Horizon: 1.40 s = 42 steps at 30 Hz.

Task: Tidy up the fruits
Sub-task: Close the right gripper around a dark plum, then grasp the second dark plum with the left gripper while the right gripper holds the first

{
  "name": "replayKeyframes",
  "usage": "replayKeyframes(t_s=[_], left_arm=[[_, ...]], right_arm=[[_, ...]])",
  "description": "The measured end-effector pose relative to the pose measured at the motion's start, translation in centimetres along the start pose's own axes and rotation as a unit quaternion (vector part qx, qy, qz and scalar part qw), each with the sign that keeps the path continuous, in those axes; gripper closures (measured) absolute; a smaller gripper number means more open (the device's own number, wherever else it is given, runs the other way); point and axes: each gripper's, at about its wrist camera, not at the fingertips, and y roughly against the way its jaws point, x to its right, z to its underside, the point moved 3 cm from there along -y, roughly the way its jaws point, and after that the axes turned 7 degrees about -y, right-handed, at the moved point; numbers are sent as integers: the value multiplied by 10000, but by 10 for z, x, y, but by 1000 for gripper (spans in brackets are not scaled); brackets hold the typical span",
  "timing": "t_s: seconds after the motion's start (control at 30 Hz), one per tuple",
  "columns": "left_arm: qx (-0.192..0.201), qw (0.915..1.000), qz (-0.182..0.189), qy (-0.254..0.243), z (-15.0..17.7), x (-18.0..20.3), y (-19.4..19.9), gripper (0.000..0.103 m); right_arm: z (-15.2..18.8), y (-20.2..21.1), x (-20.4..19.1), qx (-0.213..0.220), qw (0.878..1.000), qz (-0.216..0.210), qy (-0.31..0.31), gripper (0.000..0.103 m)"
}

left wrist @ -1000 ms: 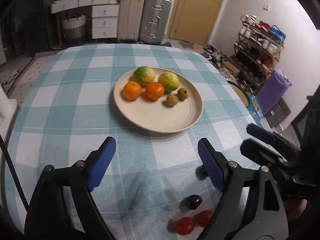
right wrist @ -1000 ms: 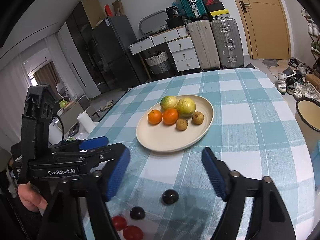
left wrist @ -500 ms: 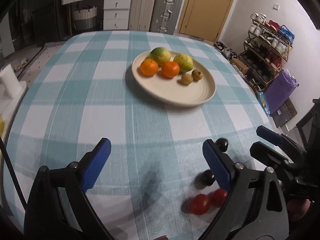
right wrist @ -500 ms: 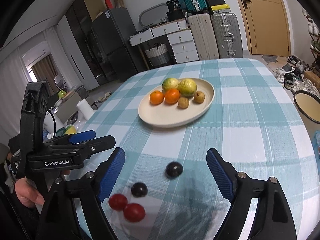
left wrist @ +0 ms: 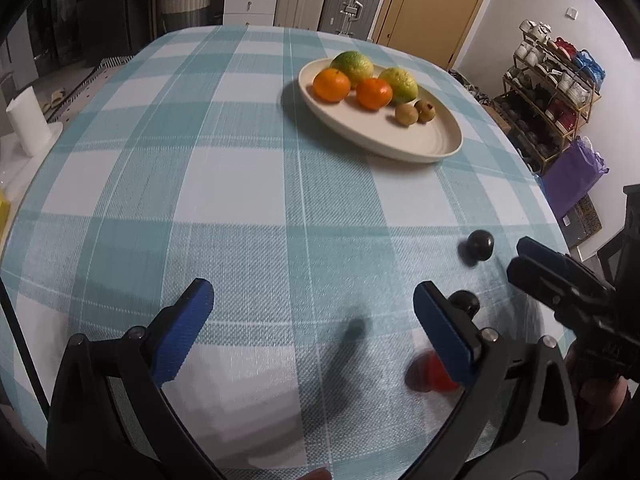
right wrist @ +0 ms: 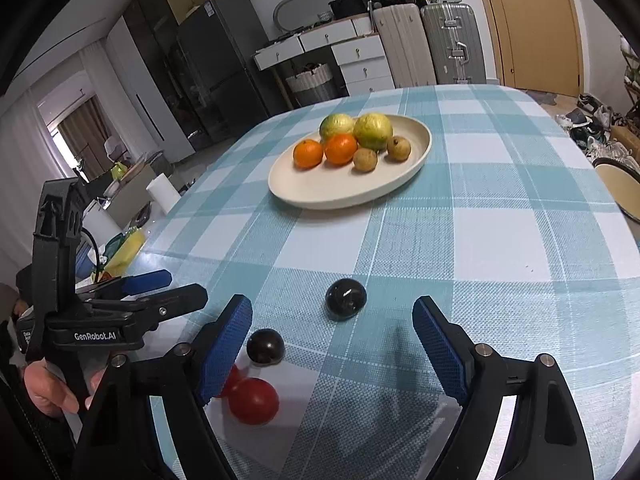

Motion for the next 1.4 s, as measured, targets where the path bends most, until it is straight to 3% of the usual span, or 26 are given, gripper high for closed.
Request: replayKeyframes(t_s=[0.5,0.63,0.67,0.77,1.0,1.4], left_arm=[[-135,9998,131,-114,7,5,-6,3],[-142,9997,146,-102,7,5,-6,3],[-141,9997,149,-91,6,5,-6,3],[-131,9997,139,-122,6,6,-5,3],[-104,9997,132,-170,2,9,-2,3],[-323,9954,852,-282,-20,35,-4,3]], right_arm=[[-6,-25,8,-314,9993,124,-186,35],[-7,-31,8,-374,9990,134,-202,49],[-7,-31,7,-369,9991,140,-182,59],[-6,-33,4,-407,9989,227,-106,75],[-6,-29,6,-300,9994,159,-96,77],[-12,-1,26,58,9990,-45,-431,77]])
